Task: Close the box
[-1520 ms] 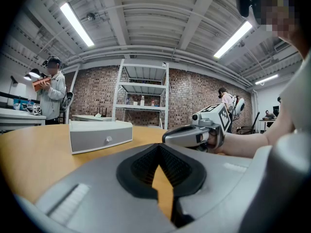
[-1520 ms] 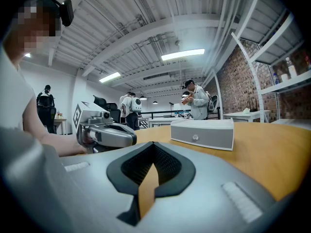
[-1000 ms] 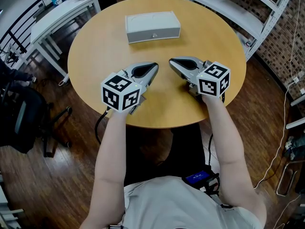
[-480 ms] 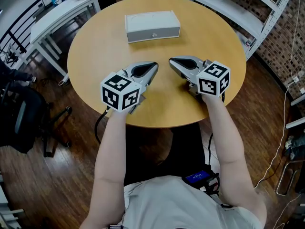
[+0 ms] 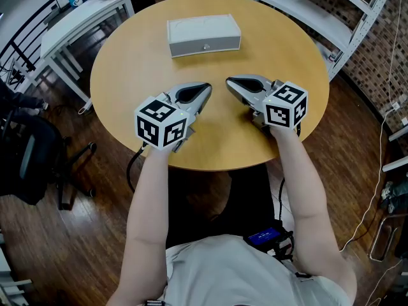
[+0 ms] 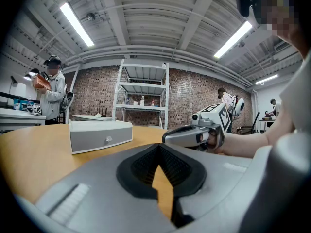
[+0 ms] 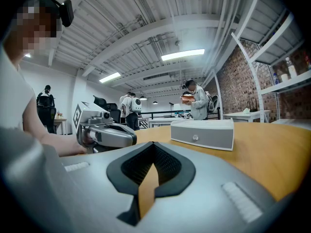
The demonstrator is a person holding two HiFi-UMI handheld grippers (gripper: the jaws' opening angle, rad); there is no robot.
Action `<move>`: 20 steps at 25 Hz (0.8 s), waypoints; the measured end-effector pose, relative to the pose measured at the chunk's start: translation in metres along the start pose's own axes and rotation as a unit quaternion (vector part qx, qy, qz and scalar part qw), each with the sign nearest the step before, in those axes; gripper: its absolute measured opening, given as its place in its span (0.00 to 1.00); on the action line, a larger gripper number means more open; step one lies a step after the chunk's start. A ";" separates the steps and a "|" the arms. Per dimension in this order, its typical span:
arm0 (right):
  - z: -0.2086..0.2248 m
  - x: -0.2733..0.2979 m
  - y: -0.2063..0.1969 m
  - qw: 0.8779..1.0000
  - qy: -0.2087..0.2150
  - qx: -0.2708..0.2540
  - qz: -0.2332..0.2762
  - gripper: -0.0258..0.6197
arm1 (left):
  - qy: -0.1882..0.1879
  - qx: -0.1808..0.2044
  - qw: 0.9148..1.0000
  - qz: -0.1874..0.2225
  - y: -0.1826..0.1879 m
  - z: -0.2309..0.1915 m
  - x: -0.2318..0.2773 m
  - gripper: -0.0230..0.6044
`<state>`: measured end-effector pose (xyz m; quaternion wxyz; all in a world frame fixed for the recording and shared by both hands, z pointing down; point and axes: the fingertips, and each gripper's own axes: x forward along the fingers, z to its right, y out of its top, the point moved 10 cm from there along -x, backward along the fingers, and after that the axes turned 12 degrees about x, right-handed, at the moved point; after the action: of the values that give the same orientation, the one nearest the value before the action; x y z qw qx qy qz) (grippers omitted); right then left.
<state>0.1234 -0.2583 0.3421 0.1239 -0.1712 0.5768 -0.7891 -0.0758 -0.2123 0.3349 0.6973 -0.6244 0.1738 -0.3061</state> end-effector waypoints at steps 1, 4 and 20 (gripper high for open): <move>0.000 0.000 0.000 1.000 0.000 0.000 0.000 0.04 | 0.000 0.000 1.000 0.000 0.000 0.000 0.000 0.04; 0.001 0.000 -0.001 1.000 0.000 0.000 0.000 0.04 | 0.000 0.000 1.000 0.000 0.000 0.000 0.001 0.04; 0.001 0.000 0.000 1.000 0.001 0.001 -0.001 0.04 | 0.000 0.000 1.000 0.000 0.000 0.000 0.001 0.04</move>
<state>0.1241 -0.2595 0.3422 0.1231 -0.1711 0.5763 -0.7896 -0.0749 -0.2135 0.3349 0.6972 -0.6244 0.1738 -0.3062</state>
